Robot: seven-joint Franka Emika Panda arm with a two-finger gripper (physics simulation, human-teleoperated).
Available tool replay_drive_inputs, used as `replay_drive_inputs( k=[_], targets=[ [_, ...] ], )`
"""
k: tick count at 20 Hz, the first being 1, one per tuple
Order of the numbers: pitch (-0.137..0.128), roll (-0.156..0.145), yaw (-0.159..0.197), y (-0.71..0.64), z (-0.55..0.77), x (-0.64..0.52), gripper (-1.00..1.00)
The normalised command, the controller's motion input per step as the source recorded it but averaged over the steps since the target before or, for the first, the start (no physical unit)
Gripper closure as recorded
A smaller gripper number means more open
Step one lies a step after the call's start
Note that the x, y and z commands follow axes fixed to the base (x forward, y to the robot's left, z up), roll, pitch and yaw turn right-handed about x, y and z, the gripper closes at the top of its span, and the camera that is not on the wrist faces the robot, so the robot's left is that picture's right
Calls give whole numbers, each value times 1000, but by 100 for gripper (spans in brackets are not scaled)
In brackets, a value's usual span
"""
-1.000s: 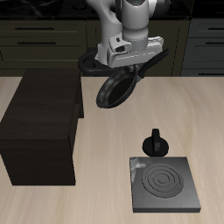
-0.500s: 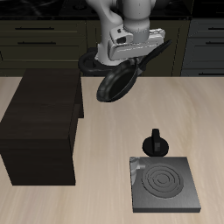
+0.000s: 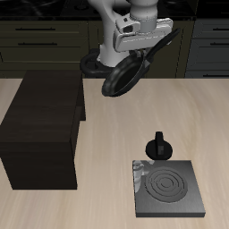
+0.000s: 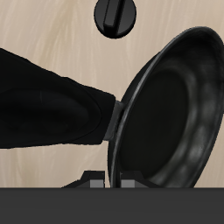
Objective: Place the frypan on top of the shelf
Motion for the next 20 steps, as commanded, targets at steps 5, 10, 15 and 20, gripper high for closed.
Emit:
replay_drive_inputs(
  k=[5,10,15,20],
  targets=[
    [-13,-1,-9,31,233,2,100],
    [-27,-14,-18,-26,321,9,100],
    [-48,-31,-21,-78,382,0,100],
    [-36,1,-11,11,291,-76,100]
  ],
)
